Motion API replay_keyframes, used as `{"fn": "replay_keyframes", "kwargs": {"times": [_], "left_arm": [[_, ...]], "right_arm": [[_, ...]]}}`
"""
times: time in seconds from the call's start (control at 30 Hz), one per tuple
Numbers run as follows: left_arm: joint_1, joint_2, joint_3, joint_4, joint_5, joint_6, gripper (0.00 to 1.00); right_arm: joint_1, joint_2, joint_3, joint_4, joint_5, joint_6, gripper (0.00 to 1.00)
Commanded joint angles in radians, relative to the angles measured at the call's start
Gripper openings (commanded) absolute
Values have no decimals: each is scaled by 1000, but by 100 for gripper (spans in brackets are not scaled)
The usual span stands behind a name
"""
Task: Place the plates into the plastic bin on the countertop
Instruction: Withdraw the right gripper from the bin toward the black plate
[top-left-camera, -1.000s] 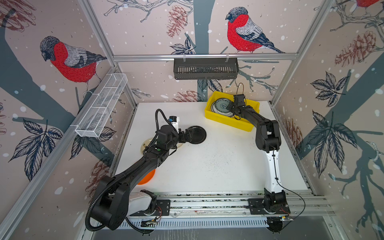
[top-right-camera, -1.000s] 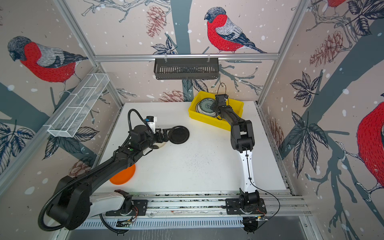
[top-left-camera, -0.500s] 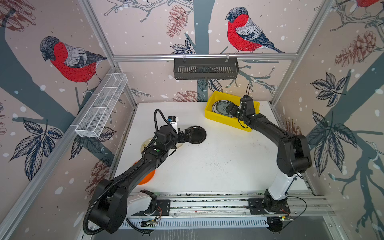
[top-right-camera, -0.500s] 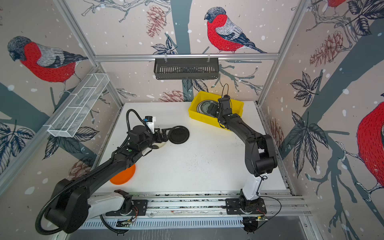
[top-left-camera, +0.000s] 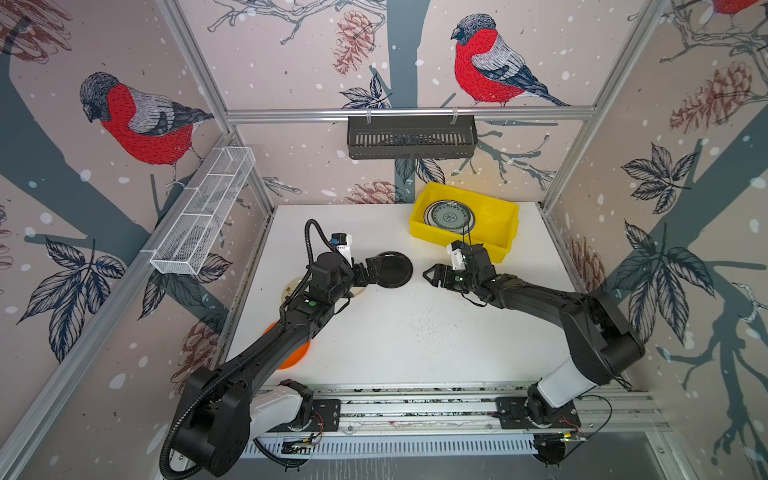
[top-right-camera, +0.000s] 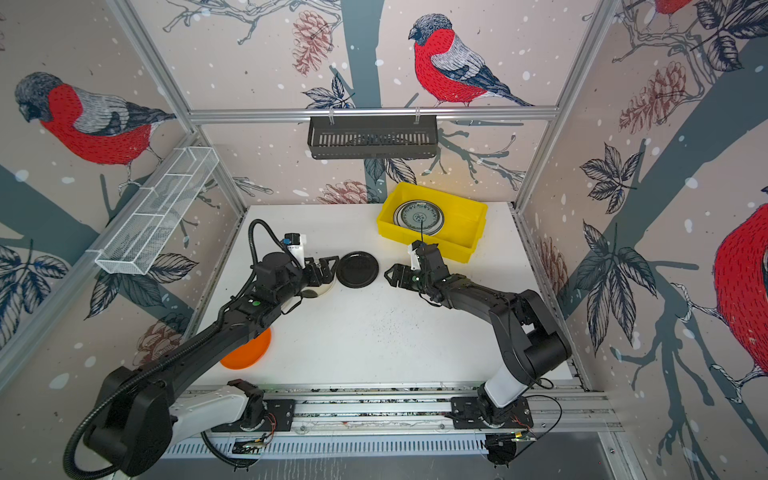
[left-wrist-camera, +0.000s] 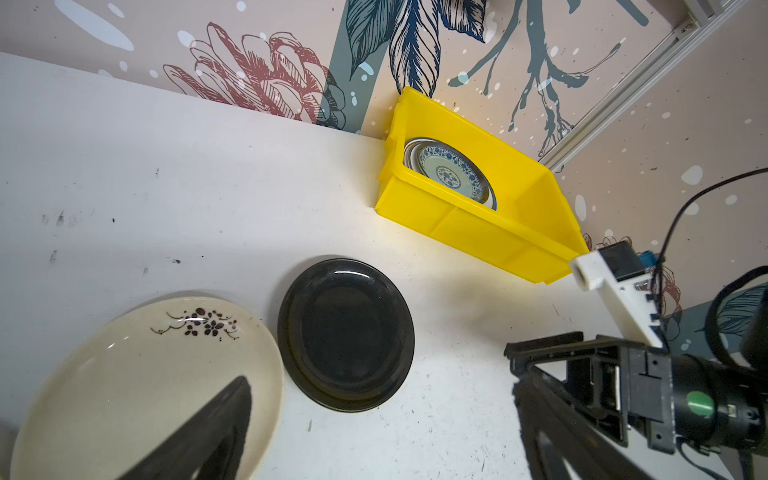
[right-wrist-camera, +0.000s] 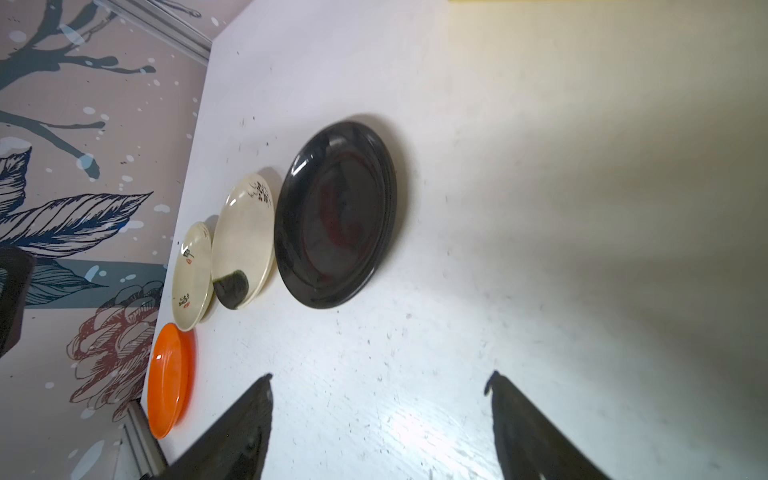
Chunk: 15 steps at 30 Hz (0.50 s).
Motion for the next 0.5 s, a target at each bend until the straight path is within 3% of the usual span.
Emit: {"fn": "replay_keyframes", "kwargs": {"times": [0.0,0.47], "left_arm": [[-1,-11,-22,9,9,-39,98],[30,-5,-71,15,154,-156,98]], "right_arm": [[16,46,1,134,-48,26,79],[27,296,107,313,-120,108,57]]}}
